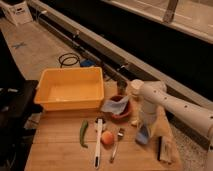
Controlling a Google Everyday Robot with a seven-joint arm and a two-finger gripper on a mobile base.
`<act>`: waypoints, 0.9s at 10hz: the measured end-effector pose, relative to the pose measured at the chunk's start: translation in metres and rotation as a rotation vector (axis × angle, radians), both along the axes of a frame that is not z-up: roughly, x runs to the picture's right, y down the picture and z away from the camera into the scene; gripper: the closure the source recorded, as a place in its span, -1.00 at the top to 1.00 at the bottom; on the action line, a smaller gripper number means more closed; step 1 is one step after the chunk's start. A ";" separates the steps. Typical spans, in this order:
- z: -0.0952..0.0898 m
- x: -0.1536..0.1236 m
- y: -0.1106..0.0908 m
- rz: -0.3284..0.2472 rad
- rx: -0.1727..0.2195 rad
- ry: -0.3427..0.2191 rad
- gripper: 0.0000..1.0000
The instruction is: Wipe table surface with sponge
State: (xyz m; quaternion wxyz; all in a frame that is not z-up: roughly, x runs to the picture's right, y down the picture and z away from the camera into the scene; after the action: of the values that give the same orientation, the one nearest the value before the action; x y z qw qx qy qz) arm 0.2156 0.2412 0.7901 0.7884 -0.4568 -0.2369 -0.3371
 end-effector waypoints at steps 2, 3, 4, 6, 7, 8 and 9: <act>-0.008 -0.024 0.006 -0.022 0.006 -0.037 -1.00; -0.012 -0.036 0.011 -0.031 0.005 -0.055 -1.00; -0.020 -0.048 0.021 -0.035 -0.001 -0.074 -1.00; -0.035 -0.055 0.043 -0.016 -0.023 -0.092 -1.00; -0.041 -0.049 0.054 0.008 -0.039 -0.077 -1.00; -0.043 -0.043 0.059 0.024 -0.049 -0.059 -1.00; -0.047 -0.029 0.062 0.045 -0.056 -0.018 -1.00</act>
State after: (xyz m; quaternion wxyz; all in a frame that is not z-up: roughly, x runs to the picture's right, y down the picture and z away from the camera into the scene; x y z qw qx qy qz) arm 0.1867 0.3033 0.7433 0.7804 -0.4702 -0.2635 -0.3168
